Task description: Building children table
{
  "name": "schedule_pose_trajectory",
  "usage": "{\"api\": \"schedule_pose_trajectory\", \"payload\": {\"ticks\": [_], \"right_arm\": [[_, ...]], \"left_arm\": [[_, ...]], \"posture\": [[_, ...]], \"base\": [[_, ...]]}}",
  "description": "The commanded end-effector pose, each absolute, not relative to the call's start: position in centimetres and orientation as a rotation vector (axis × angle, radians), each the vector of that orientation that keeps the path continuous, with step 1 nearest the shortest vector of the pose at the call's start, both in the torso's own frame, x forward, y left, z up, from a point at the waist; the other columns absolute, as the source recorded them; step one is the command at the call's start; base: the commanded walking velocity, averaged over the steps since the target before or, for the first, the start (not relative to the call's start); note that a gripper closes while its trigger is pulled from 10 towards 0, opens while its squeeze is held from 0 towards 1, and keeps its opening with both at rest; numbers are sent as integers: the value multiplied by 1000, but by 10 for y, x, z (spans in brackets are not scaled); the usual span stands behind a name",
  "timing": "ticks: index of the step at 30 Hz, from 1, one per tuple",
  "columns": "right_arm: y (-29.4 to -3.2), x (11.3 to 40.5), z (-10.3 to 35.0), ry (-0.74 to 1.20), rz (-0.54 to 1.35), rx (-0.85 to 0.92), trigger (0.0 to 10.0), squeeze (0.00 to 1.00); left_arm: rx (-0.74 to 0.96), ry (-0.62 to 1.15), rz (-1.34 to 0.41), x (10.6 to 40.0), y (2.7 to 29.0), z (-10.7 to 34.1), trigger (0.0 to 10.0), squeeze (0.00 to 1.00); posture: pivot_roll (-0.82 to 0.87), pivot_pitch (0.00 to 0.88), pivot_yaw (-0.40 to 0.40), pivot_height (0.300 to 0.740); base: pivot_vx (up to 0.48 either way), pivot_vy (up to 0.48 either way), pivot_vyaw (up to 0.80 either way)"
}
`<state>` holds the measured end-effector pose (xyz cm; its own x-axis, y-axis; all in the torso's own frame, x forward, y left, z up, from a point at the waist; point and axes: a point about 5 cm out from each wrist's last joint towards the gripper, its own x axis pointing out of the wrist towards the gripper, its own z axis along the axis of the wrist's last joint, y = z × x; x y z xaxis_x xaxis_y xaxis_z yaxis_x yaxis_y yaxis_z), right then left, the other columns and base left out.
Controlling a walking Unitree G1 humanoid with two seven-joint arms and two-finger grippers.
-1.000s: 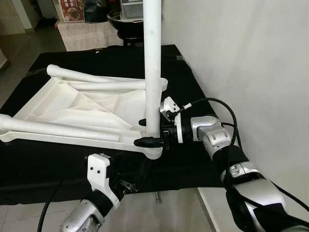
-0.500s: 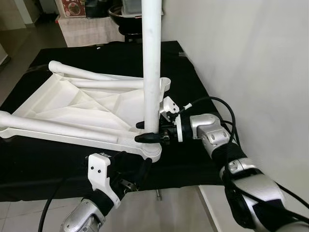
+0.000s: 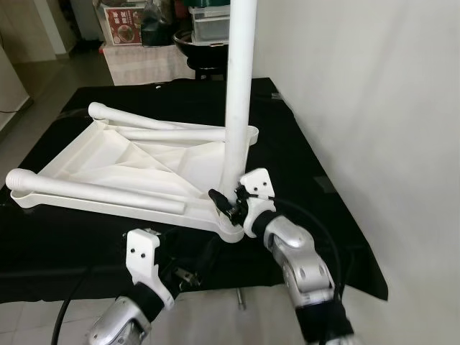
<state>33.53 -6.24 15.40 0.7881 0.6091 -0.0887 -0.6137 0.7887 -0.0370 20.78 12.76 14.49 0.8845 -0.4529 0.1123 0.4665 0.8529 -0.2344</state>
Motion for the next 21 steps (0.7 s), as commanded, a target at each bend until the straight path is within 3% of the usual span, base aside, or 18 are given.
{"api": "schedule_pose_trajectory", "payload": {"ticks": [1, 2, 3, 5, 6, 10, 15, 18, 19, 20, 21], "right_arm": [[-67, 333, 129, 208, 654, -35, 1098, 0], [-67, 333, 129, 208, 654, -35, 1098, 0], [-65, 332, 130, 208, 681, -39, 10000, 0], [-63, 326, 136, 212, 708, -8, 10000, 0], [-62, 326, 139, 213, 737, 7, 10000, 1000], [-58, 324, 148, 208, 792, 20, 10000, 1000], [-52, 331, 175, 85, 1064, -2, 10000, 1000], [-51, 334, 176, 72, 1125, -49, 10000, 1000], [-50, 338, 178, 81, 1199, -55, 10000, 286], [-50, 338, 178, 81, 1199, -55, 10000, 286], [-48, 341, 181, 79, 1271, -68, 10000, 0]], "left_arm": [[-262, -28, -478, 208, 128, 140, 10000, 0], [-262, -28, -478, 208, 128, 140, 10000, 0], [-264, -32, -468, 207, 129, 141, 10000, 0], [-266, -37, -458, 207, 129, 141, 10000, 0], [-267, -38, -459, 207, 129, 142, 10000, 0], [-270, -37, -465, 207, 128, 142, 10000, 0], [-276, -34, -477, 206, 126, 142, 10000, 0], [-277, -34, -477, 205, 126, 143, 10000, 0], [-279, -34, -477, 205, 125, 143, 10000, 0], [-279, -34, -477, 205, 125, 143, 10000, 0], [-279, -34, -476, 204, 125, 143, 10000, 0]], "posture": [[9, 96, -24, 740], [9, 96, -24, 740], [13, 100, -26, 740], [14, 102, -27, 740], [12, 104, -27, 740], [8, 106, -25, 740], [12, 115, -26, 740], [19, 117, -30, 740], [28, 121, -34, 740], [28, 121, -34, 740], [34, 122, -35, 740]], "base": [[0, 0, 0], [0, 0, 0], [0, 0, 0], [0, 0, 0], [0, 0, 0], [0, 0, 0], [0, 0, 0], [0, 0, 0], [0, 0, 0], [0, 0, 0], [0, 0, 0]]}}
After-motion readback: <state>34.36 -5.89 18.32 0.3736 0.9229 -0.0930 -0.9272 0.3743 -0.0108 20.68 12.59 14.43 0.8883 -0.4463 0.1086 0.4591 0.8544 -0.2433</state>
